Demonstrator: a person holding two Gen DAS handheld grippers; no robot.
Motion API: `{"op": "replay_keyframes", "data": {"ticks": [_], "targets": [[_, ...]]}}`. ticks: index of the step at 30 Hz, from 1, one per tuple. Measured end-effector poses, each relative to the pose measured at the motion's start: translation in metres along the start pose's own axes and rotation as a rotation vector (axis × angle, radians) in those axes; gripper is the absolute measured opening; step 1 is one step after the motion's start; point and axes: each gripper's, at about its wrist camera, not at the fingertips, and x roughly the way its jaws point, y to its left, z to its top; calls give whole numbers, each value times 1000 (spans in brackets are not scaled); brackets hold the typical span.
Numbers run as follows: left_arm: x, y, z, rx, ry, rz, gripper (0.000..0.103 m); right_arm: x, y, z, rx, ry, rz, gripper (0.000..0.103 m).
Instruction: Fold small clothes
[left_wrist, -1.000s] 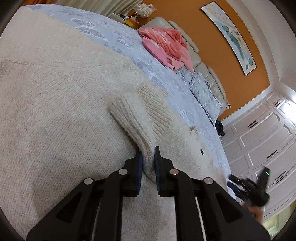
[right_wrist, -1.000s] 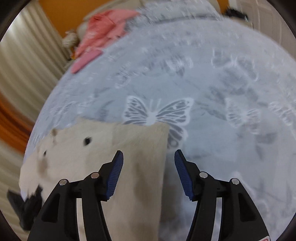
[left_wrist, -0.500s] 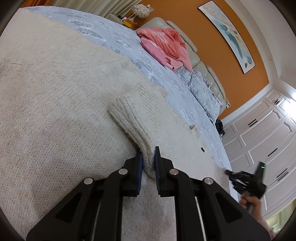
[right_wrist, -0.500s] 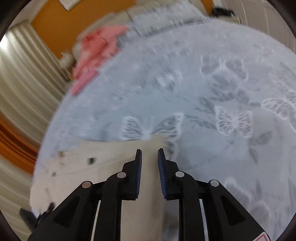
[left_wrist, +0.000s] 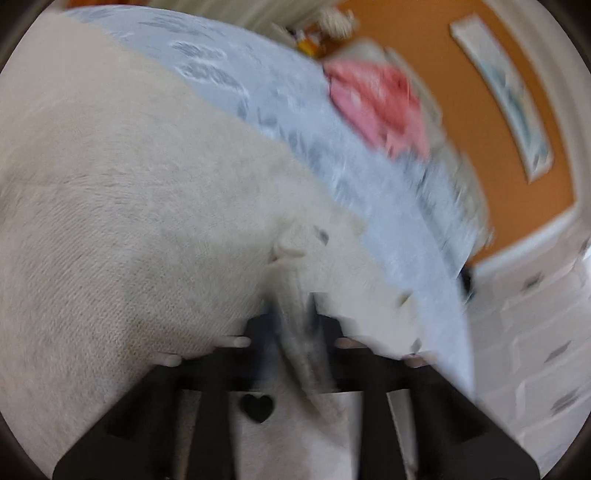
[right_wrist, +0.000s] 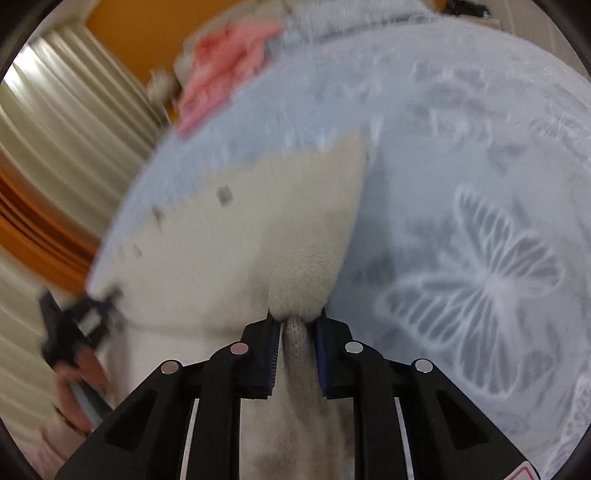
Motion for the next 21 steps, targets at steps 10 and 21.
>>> {"op": "replay_keyframes", "data": {"ticks": [10,21], "targets": [[-37,17,-1,50,-43,-50,16,-19,17,-17,-150,-4,-141,30],[-170,192,114,-346,-396,420,87,-50,78,-137,-270,125,-67,50]]}}
